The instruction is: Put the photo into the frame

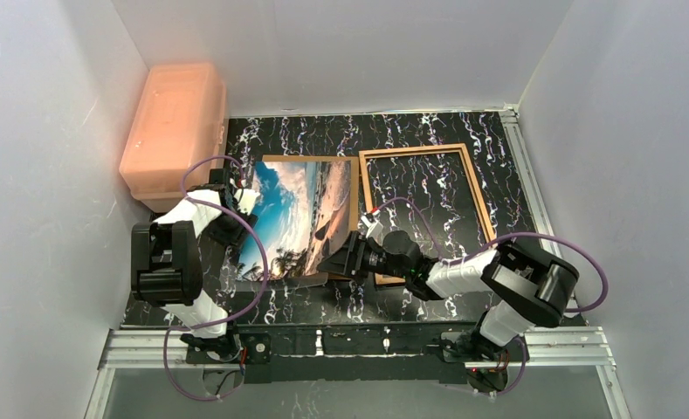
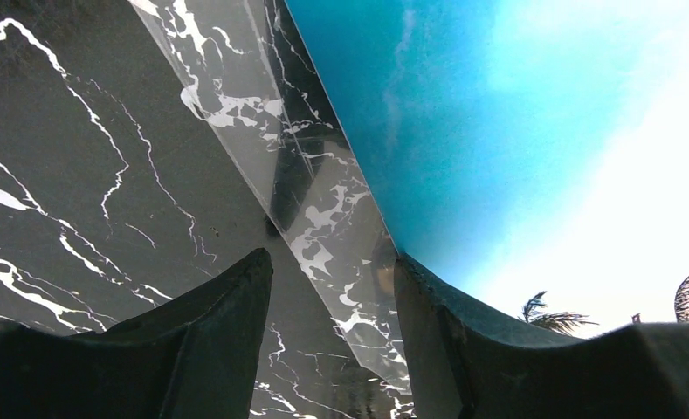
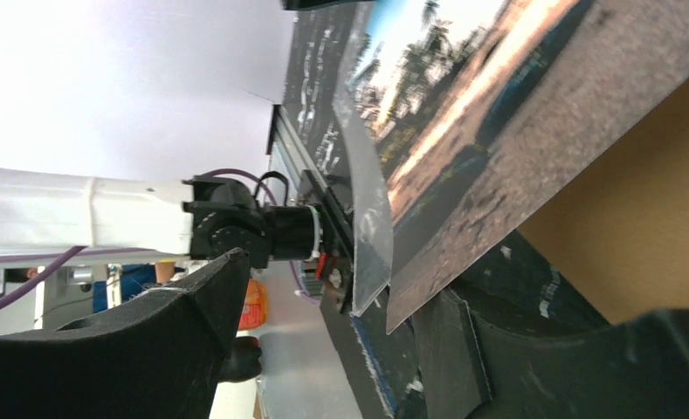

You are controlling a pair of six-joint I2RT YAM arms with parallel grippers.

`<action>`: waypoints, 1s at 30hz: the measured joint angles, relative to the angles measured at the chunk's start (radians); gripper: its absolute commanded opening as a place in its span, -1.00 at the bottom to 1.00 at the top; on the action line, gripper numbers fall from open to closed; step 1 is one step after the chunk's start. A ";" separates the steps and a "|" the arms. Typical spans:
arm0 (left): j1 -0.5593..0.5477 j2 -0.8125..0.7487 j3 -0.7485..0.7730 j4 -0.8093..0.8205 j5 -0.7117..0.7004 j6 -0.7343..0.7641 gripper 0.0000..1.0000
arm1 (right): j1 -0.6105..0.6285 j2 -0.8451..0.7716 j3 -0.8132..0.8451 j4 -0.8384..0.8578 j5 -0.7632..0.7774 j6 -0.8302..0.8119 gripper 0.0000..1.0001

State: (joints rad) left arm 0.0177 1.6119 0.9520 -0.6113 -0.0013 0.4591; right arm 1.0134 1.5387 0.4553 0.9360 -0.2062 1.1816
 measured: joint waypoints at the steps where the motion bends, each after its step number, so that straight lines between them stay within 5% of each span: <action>1: 0.000 0.000 0.000 0.000 0.002 0.000 0.04 | -0.006 0.005 -0.005 -0.003 -0.004 -0.001 0.50; 22: 0.000 0.000 0.000 -0.018 0.036 -0.011 0.02 | -0.032 0.232 -0.076 0.161 -0.066 0.043 0.53; 30: 0.000 0.000 0.000 -0.026 0.049 -0.012 0.01 | -0.003 0.037 0.007 -0.280 0.010 -0.095 0.55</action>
State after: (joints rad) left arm 0.0174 1.6119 0.9520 -0.6369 0.0475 0.4473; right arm 1.0107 1.5761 0.4625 0.6563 -0.1963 1.0870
